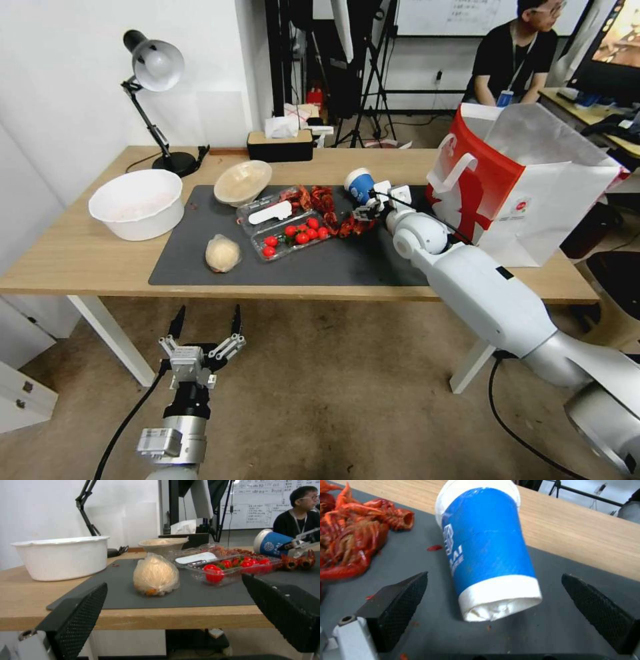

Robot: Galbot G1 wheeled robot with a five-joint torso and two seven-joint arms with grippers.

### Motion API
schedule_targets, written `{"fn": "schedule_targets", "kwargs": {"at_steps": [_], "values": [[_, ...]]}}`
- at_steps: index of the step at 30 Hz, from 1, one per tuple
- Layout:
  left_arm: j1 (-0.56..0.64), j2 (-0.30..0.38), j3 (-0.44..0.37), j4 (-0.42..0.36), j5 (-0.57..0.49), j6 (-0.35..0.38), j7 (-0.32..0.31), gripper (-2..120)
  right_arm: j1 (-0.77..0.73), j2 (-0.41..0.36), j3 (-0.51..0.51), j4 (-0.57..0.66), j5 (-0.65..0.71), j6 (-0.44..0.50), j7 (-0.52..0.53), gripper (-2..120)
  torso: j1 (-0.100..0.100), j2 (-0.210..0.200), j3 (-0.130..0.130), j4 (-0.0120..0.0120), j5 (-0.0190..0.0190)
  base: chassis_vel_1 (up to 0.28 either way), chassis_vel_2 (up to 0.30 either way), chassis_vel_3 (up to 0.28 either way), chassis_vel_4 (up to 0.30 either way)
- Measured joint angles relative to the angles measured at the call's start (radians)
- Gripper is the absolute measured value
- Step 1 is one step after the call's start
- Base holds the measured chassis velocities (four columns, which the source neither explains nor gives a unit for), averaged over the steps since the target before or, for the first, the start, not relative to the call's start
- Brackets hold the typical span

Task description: Pick up the trash from the table and place it into the takeout bag.

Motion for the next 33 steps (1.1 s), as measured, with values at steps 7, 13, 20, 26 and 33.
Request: {"fn": "schedule_targets", "kwargs": {"at_steps": [7, 13, 20, 26, 33], "values": [[-0.006, 0.003, 0.001, 0.006, -0.003, -0.001, 0.0, 100, 0.027, -0.003, -0.021, -0.027, 0.002, -0.005, -0.019, 100, 0.0, 0.0, 0.0, 0.0, 0.0, 0.0, 0.0, 0.0, 0.0], [-0.007, 0.006, 0.001, 0.006, -0.006, -0.001, 0.0, 100, 0.038, 0.005, -0.025, -0.057, 0.019, 0.008, -0.048, 100, 0.0, 0.0, 0.0, 0.0001, 0.0, 0.0, 0.0, 0.0, 0.0], [-0.005, 0.011, 0.0, 0.003, -0.01, -0.001, 0.0, 100, 0.058, 0.018, -0.035, -0.119, 0.022, 0.062, -0.109, 96, 0.0, 0.0, 0.0, 0.0, 0.0, 0.0, 0.0, 0.0, 0.0], [-0.006, 0.011, 0.002, 0.003, -0.01, -0.001, 0.0, 100, 0.067, 0.024, -0.04, -0.16, 0.018, 0.112, -0.143, 80, 0.0, 0.0, 0.0, 0.0001, 0.0, 0.0, 0.0, 0.0, 0.0], [-0.008, 0.01, 0.007, 0.006, -0.008, -0.001, 0.0, 100, 0.069, 0.022, -0.041, -0.175, 0.013, 0.129, -0.148, 61, 0.0, 0.0, 0.0, 0.0001, 0.0, 0.0, 0.0, 0.0, 0.0]]}}
